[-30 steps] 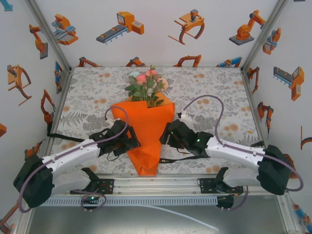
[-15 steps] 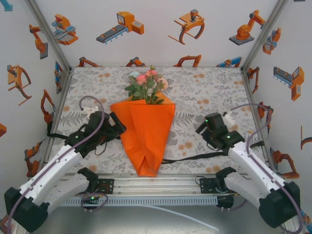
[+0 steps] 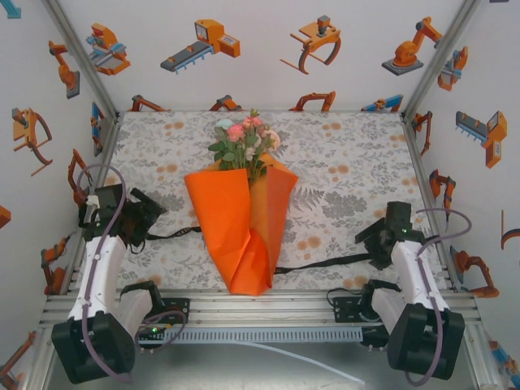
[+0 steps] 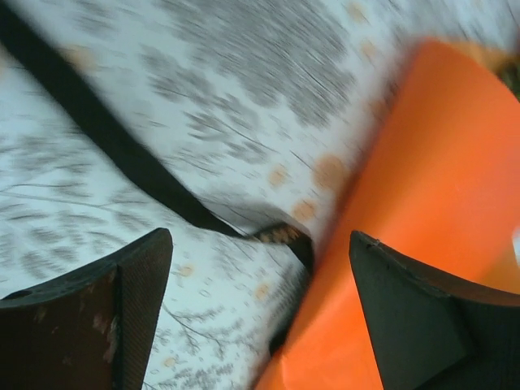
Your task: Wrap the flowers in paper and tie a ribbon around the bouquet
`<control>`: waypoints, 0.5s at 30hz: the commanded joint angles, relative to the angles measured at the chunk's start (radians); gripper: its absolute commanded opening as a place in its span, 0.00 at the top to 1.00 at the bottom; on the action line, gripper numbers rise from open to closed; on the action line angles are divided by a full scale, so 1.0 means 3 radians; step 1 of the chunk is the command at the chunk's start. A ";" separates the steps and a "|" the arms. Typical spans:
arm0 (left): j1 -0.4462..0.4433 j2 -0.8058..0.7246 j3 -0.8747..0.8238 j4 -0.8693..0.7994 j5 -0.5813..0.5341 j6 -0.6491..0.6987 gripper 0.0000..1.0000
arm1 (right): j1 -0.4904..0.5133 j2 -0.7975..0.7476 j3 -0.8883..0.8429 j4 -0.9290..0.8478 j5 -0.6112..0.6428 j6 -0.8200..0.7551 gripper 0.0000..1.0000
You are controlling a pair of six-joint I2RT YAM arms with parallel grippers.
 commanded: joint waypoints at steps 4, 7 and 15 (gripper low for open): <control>-0.1580 -0.0059 0.0109 -0.0391 0.0489 0.0167 0.35 | 0.1207 -0.0758 -0.0076 0.0315 -0.0950 0.0268 0.49; -0.2148 -0.0305 -0.0190 -0.0498 0.0216 -0.0267 0.51 | 0.2046 -0.0890 -0.0167 0.0511 -0.0714 0.0714 0.57; -0.2825 0.0163 -0.0485 0.0606 0.0439 -0.0408 0.70 | 0.3183 0.0054 0.0030 0.1277 -0.0466 0.0833 0.65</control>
